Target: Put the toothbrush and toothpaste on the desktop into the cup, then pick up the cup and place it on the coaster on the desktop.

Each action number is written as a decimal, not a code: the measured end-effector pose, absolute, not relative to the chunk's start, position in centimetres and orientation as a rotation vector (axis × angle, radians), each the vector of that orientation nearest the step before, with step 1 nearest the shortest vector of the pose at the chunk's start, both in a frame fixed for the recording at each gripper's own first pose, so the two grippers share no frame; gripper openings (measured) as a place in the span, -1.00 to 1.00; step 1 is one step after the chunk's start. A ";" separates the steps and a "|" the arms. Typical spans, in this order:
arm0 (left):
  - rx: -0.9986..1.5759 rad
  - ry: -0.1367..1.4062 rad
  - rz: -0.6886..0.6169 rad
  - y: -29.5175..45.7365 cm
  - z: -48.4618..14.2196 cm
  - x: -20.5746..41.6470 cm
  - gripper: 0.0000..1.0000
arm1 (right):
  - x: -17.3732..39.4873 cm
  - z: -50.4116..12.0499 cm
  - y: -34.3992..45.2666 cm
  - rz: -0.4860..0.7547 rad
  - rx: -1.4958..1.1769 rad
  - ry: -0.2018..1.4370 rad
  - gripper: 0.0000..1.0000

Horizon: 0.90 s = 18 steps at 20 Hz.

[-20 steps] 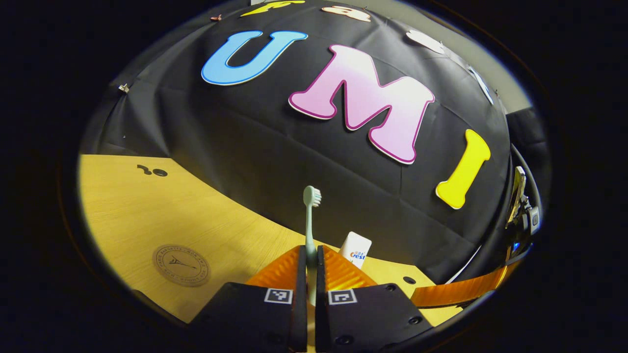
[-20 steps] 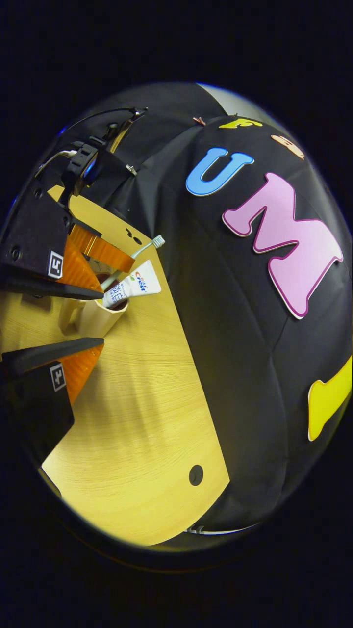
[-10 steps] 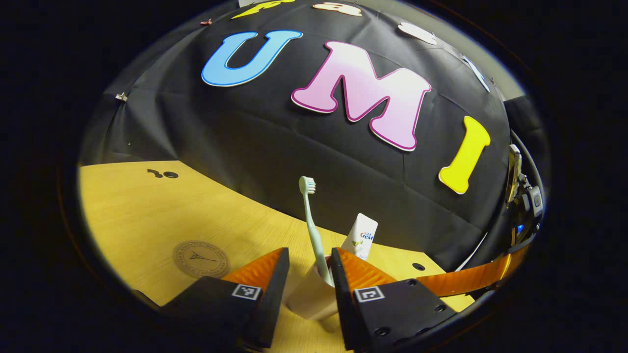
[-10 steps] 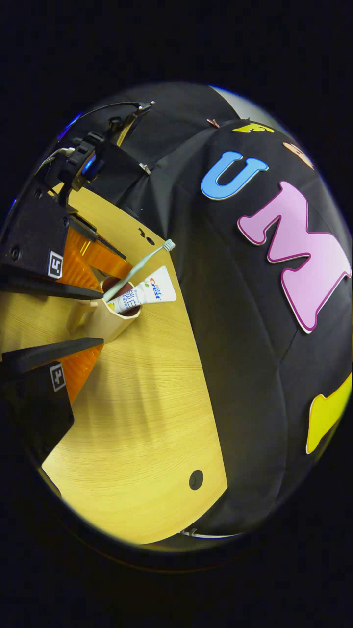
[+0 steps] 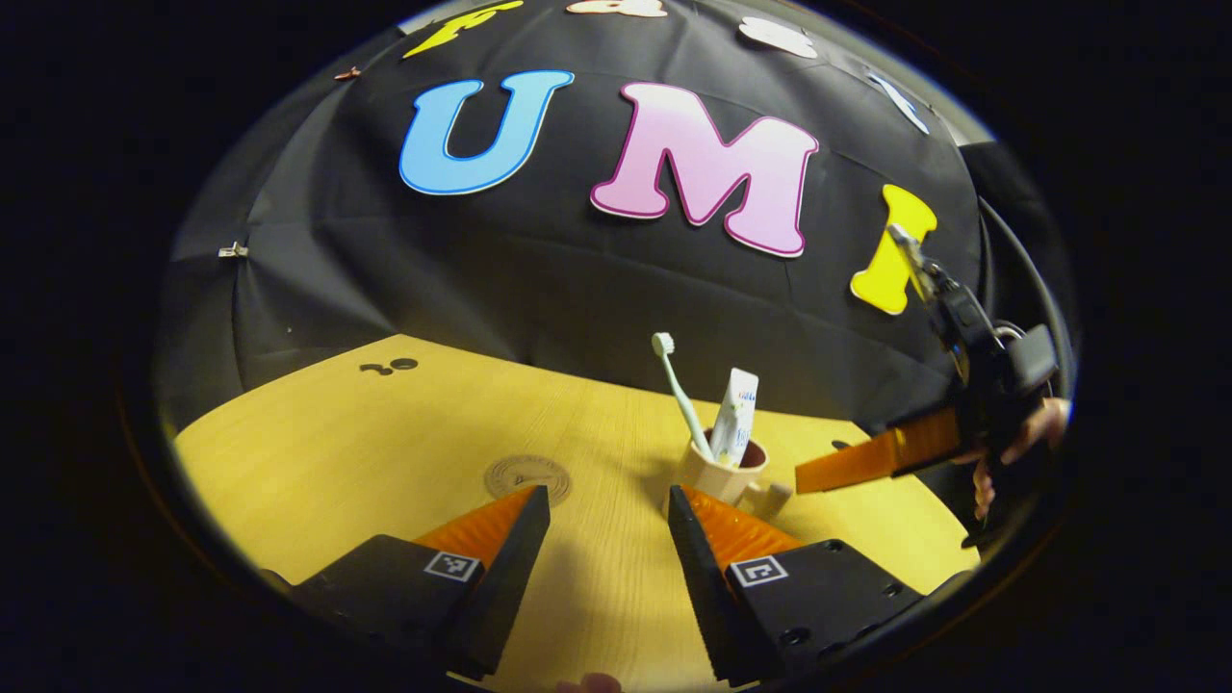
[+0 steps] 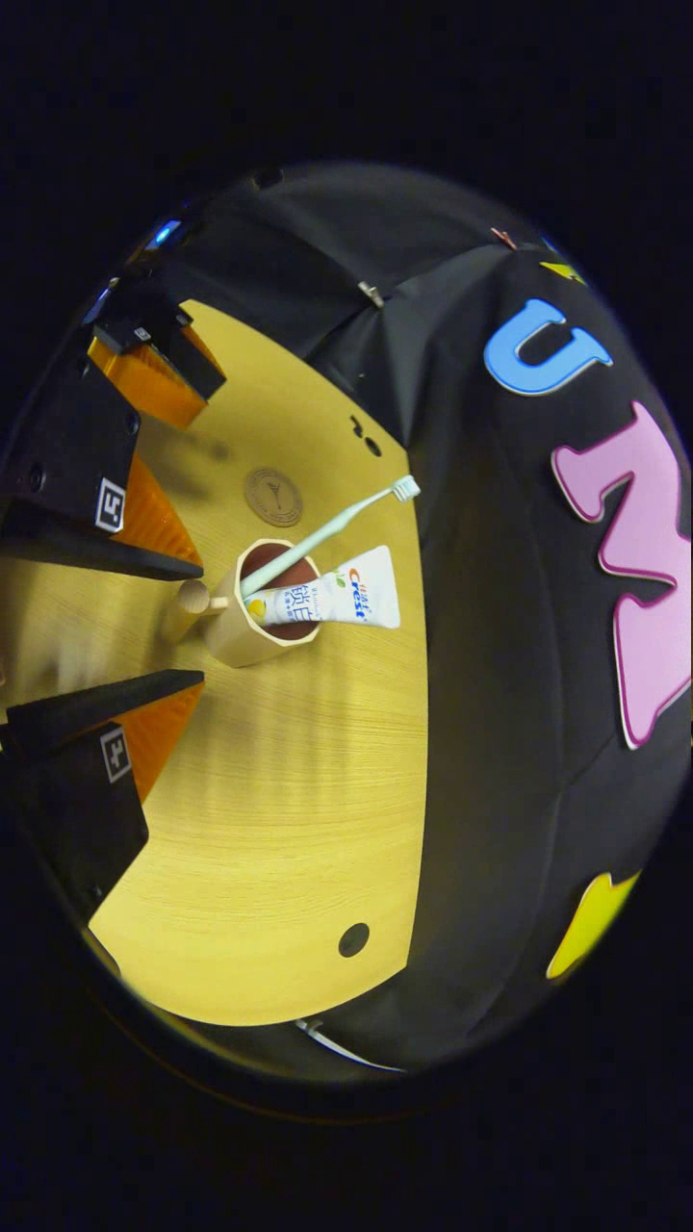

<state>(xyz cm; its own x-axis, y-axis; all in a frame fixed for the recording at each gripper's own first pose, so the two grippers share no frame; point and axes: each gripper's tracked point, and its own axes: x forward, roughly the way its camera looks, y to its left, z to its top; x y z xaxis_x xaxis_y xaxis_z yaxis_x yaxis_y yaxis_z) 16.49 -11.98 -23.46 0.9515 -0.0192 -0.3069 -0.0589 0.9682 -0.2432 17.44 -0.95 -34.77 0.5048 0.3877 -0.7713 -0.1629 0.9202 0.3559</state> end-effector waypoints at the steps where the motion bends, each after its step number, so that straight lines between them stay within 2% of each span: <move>1: -0.252 0.334 0.019 -11.6 -23.5 15.3 0.60 | 17.4 -35.2 -0.6 0.333 0.238 1.011 0.17; 3: -0.259 0.365 0.028 -10.7 -23.8 12.9 0.59 | 17.1 -36.2 0.3 0.335 0.230 1.065 0.17; 4: -0.262 0.376 0.036 -10.2 -23.9 11.9 0.59 | 17.2 -36.7 0.5 0.327 0.225 1.082 0.36; 5: -0.265 0.385 0.041 -9.8 -23.9 11.0 0.59 | 17.3 -37.0 0.8 0.326 0.218 1.098 0.17; 15: -0.310 0.423 0.072 -7.5 -24.7 8.1 0.59 | 19.5 -39.6 2.3 0.305 0.007 1.187 0.17; 16: -0.307 0.426 0.071 -7.4 -24.9 7.6 0.59 | 19.6 -39.7 2.2 0.300 -0.003 1.193 0.11; 18: -0.303 0.429 0.067 -7.3 -25.0 7.8 0.59 | 19.3 -40.3 2.3 0.293 0.005 1.225 -0.23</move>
<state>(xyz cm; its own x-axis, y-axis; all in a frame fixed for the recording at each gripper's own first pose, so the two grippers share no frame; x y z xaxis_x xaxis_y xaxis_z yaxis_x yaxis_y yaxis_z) 7.83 -7.32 -25.03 0.9078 0.0008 -0.4195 -0.1278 0.9530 -0.2746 19.27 2.30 -40.34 0.3064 0.2240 -0.9252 -0.2192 0.9624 0.1605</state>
